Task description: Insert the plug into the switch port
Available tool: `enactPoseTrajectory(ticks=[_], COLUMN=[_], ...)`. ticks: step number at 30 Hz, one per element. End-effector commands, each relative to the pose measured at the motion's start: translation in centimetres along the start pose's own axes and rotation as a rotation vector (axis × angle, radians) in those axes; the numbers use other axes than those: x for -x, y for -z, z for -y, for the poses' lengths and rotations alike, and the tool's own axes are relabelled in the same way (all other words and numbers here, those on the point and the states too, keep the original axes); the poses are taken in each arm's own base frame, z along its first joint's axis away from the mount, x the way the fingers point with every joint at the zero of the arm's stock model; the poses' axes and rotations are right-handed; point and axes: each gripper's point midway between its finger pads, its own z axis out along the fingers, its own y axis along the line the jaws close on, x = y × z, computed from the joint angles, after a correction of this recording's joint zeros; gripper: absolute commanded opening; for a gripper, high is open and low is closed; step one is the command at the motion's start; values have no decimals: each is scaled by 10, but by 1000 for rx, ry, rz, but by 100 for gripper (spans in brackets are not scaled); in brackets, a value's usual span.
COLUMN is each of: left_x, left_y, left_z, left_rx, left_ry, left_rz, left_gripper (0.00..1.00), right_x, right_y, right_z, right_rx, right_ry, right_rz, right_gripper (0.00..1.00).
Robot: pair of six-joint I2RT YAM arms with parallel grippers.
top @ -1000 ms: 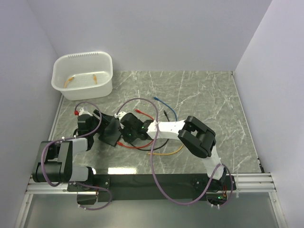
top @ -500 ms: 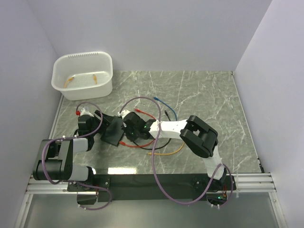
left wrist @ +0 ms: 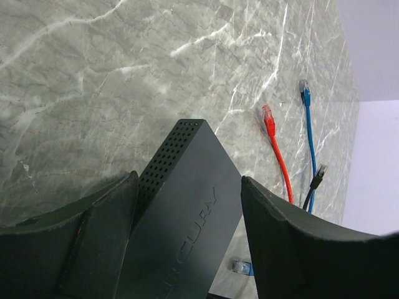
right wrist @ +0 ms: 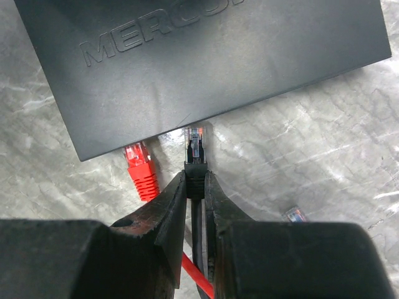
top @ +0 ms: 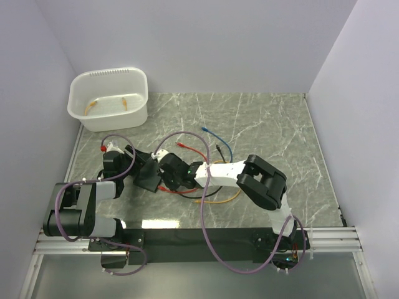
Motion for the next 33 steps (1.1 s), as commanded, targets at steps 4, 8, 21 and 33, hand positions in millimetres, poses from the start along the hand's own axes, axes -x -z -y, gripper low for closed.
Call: enactPoseTrajectory(ticks=[4, 8, 21, 33], left_x=[-22, -22, -26, -32], left_y=[7, 7, 5, 2], left_z=[-7, -9, -8, -6], left_rx=[17, 23, 18, 6], left_ry=[1, -1, -4, -12], left_rz=[-73, -71, -81, -102], left_gripper=[72, 72, 71, 71], right_x=[44, 50, 69, 65], right_y=[18, 19, 20, 9], right_z=[-22, -27, -32, -37], right_rx=[47, 50, 44, 91], right_ry=[10, 23, 46, 83], right_rz=[116, 122, 151, 201], right_gripper=[0, 0, 0, 0])
